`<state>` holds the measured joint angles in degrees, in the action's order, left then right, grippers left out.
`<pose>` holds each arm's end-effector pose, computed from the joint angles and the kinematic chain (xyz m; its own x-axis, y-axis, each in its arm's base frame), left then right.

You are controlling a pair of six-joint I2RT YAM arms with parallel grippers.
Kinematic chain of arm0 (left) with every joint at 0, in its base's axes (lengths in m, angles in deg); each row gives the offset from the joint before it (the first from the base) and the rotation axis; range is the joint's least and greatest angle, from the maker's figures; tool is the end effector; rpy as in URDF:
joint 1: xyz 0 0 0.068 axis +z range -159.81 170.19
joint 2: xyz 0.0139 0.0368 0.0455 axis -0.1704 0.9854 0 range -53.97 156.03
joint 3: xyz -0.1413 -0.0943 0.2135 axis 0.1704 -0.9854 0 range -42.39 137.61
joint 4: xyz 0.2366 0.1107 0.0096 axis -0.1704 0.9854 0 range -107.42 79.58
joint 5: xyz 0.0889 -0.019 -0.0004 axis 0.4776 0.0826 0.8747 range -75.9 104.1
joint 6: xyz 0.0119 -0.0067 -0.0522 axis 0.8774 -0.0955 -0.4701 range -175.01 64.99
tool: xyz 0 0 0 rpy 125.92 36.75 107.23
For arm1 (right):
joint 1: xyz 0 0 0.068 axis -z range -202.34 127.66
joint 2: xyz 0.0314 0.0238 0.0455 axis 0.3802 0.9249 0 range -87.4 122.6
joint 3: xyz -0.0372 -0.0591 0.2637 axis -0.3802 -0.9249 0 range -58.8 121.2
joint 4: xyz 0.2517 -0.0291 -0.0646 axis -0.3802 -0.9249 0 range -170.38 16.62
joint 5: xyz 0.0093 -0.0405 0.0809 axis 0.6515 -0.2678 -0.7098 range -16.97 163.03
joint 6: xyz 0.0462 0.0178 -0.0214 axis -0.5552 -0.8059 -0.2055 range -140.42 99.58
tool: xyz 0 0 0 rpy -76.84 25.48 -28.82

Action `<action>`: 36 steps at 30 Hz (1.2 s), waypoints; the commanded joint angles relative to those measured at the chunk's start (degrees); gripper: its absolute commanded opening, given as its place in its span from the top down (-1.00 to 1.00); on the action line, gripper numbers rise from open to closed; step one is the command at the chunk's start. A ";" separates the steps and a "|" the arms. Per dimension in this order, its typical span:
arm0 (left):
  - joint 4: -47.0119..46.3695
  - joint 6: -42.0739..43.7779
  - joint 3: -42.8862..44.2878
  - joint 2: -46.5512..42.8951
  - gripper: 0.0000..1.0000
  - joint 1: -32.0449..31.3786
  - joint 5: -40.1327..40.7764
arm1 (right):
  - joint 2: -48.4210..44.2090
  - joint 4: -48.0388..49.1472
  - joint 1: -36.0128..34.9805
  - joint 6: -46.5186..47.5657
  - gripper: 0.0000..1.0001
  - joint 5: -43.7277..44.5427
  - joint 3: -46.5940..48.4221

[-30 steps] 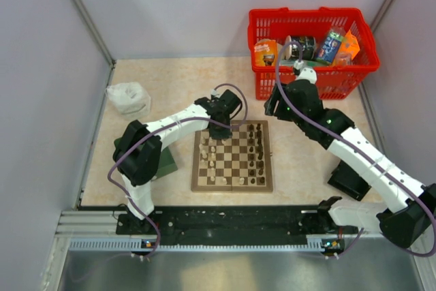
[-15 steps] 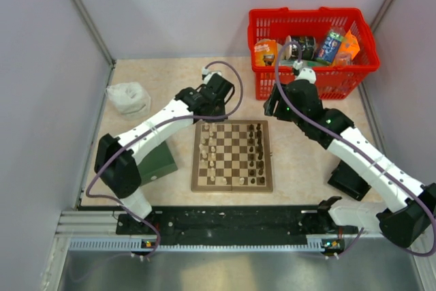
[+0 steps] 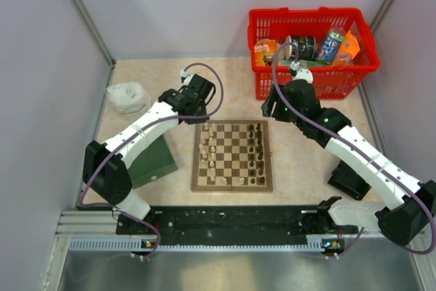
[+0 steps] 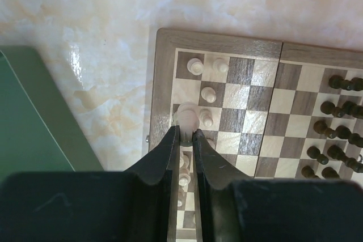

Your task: Set up the chess pieces on the board

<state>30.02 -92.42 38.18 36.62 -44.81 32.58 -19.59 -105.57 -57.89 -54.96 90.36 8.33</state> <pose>0.2787 -0.1814 0.3031 -0.7941 -0.1475 -0.5896 -0.0985 0.9885 -0.1145 0.2151 0.1406 0.3564 -0.5630 0.2630 -0.7835 -0.0391 0.9385 0.3431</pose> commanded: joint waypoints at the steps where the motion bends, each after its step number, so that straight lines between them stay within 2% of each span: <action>1: -1.21 1.02 -0.86 -0.76 1.00 0.11 -0.37 | 0.30 2.13 0.57 0.00 -0.29 -1.06 -0.16; 36: -4.64 0.76 -3.32 10.31 1.00 1.25 -6.79 | 1.45 2.13 0.57 1.15 -0.32 -1.94 0.72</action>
<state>27.29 -91.24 35.17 46.08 -43.81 25.72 -18.26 -105.54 -57.83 -54.48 88.98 8.31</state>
